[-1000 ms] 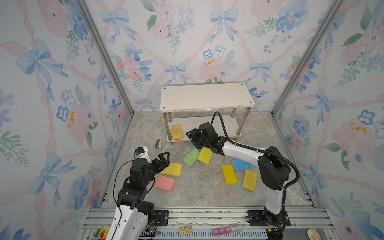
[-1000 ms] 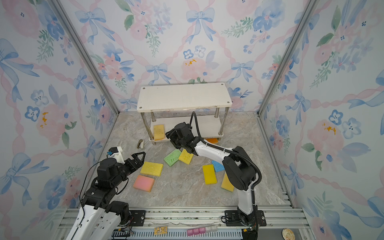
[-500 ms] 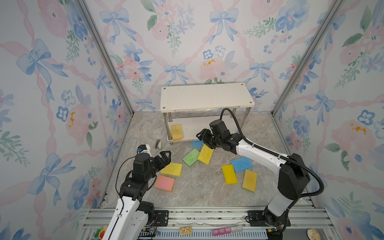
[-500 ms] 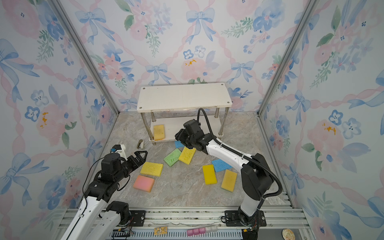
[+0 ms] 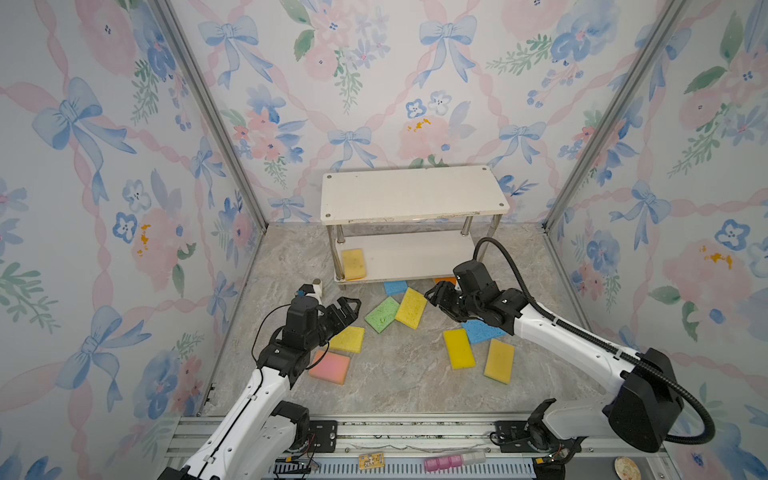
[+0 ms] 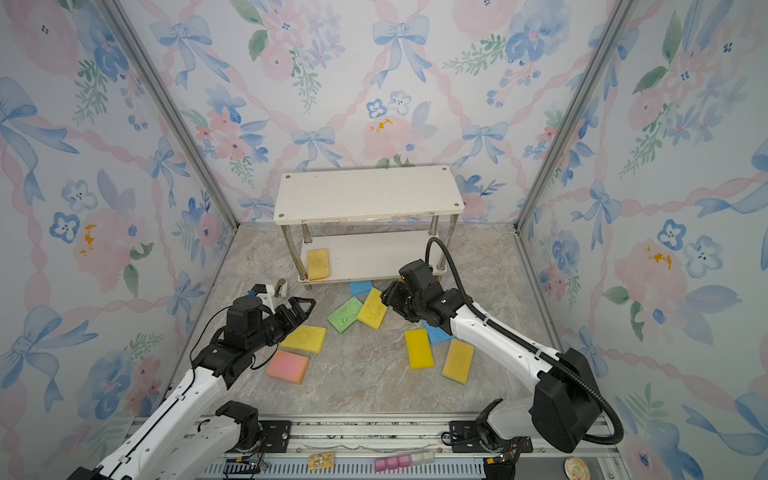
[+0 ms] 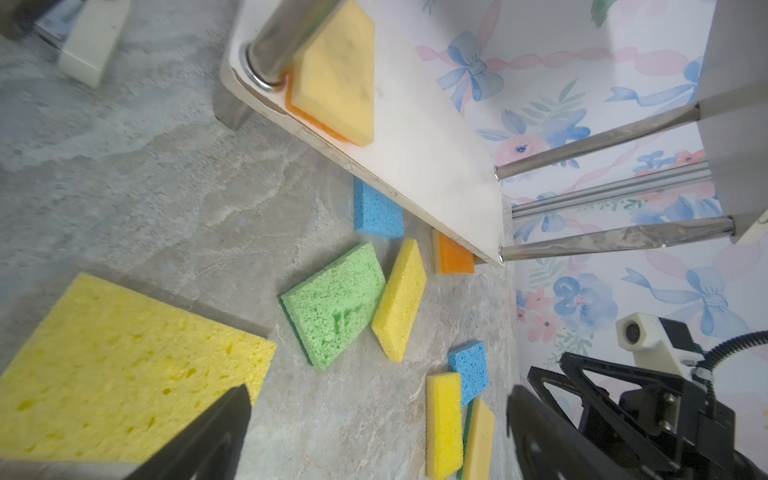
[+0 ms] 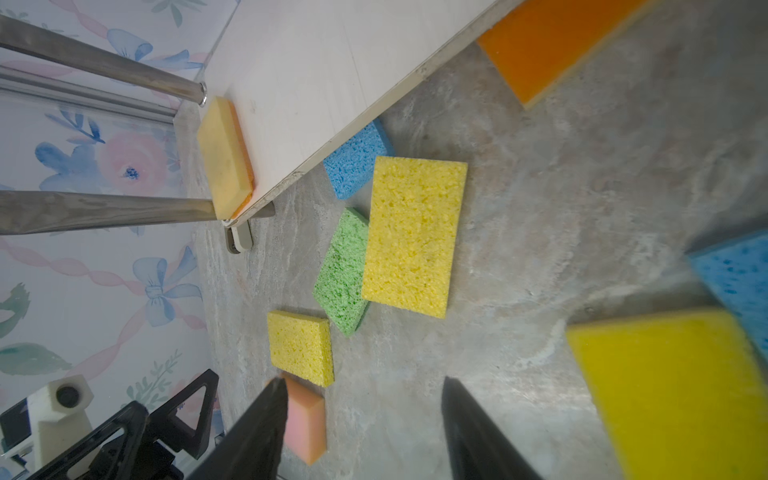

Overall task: Place and organize the cleaning sponges onto the shelf
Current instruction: 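Move the right gripper down to the orange-faced sponge by the shelf base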

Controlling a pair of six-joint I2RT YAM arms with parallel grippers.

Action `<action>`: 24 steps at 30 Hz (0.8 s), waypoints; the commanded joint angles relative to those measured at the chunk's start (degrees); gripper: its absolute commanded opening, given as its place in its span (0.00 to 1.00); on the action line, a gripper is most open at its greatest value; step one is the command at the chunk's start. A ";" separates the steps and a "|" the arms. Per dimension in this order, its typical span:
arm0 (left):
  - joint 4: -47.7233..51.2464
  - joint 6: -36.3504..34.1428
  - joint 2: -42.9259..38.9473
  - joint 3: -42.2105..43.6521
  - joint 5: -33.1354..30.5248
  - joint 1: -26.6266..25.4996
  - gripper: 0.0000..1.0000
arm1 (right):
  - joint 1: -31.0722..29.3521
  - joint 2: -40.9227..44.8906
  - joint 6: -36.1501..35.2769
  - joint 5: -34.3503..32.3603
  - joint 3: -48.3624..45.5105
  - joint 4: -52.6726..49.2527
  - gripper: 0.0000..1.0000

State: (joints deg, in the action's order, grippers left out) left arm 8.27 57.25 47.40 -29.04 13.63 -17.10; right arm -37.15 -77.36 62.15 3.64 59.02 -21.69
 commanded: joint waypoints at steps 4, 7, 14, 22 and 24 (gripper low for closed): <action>-5.46 2.09 6.40 -1.42 4.17 -2.22 0.98 | 7.88 2.33 1.26 1.01 -4.18 1.92 0.57; -5.47 1.46 9.19 -3.14 4.32 -3.95 0.98 | 12.33 0.26 2.26 3.06 -5.08 3.23 0.55; -6.84 -1.17 15.49 -8.05 4.29 -7.02 0.98 | 14.53 -4.74 6.39 2.82 -7.20 12.72 0.54; -6.94 -3.24 19.70 -11.56 6.56 -7.16 0.98 | 12.04 -9.20 13.94 -4.19 -11.13 21.51 0.51; -6.87 -2.26 18.68 -10.86 6.27 -7.05 0.98 | 11.52 -10.68 15.36 -5.86 -10.79 22.31 0.50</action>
State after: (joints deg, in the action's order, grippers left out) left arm 1.74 56.16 67.00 -38.83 18.76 -24.05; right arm -24.62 -86.43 73.82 1.91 48.60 -3.64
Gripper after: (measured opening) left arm 0.979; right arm 0.503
